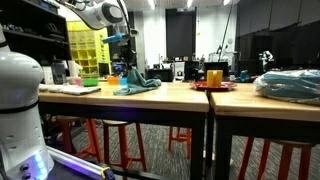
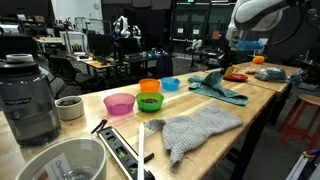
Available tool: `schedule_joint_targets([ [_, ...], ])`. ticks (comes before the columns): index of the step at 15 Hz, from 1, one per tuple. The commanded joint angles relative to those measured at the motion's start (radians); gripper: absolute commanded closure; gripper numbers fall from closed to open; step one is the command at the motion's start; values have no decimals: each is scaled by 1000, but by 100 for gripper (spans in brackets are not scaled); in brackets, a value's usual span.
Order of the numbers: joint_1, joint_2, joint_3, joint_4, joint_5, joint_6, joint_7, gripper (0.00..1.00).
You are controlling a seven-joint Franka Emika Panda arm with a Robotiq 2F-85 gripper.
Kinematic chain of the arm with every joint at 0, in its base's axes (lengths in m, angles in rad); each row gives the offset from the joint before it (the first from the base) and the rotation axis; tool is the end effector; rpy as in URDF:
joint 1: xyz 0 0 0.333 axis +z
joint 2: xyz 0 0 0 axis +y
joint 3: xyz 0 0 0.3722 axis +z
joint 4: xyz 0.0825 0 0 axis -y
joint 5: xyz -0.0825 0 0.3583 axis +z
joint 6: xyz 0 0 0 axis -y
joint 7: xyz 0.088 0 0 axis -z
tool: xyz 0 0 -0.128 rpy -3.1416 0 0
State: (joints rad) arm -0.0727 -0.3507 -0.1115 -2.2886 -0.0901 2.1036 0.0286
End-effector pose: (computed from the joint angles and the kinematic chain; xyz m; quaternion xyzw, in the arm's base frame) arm 0.4130 -0.0884 0.5466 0.9928 -0.0845 0.0802 0.0275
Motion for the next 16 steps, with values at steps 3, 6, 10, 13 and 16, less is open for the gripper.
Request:
schedule_joint_targets([
  [3,-22,-31,-106,127,158,-230,-192,100],
  [6,-45,6,-133,231,161,-335,-215,100],
  [10,-72,84,-160,375,147,-433,-226,100],
  [13,-88,153,-177,466,154,-472,-238,100],
  [16,-109,224,-190,552,156,-501,-243,100],
])
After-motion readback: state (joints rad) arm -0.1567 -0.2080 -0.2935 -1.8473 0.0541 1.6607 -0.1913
